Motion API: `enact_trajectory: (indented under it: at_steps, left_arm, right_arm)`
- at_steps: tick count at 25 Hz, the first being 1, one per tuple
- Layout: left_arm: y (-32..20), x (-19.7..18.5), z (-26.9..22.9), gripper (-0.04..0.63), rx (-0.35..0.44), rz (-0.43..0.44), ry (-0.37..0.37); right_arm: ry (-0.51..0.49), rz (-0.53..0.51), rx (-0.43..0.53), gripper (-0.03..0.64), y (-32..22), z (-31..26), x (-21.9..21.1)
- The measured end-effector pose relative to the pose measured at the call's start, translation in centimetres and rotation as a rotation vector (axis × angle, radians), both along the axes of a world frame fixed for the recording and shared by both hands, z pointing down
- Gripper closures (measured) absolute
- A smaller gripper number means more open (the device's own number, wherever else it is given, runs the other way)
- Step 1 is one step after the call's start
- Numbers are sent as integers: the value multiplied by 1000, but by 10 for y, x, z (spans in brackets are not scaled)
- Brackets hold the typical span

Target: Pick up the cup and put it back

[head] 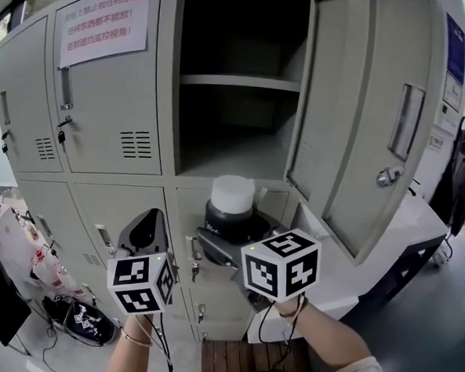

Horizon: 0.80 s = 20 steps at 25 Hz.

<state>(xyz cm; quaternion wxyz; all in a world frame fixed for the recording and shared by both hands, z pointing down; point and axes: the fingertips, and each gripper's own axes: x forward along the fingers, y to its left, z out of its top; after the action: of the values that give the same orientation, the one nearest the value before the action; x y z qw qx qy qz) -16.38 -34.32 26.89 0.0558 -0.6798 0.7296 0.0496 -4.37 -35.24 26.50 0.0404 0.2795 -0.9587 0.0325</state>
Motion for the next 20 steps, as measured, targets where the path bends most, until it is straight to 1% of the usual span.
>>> enact_trajectory:
  at_steps: [5, 8, 17, 20]
  left_arm:
    - [3, 5, 12, 587, -22, -6, 4]
    - [3, 8, 13, 588, -24, -6, -1]
    - [4, 6, 4, 588, -11, -1, -17]
    - [3, 3, -1, 588, -4, 21, 1]
  right_arm:
    - [-14, -6, -35, 215, 4, 17, 5]
    - [-13, -13, -33, 215, 4, 17, 5]
    - [-27, -31, 19, 215, 4, -24, -7]
    - [-33, -23, 46, 215, 1, -40, -12]
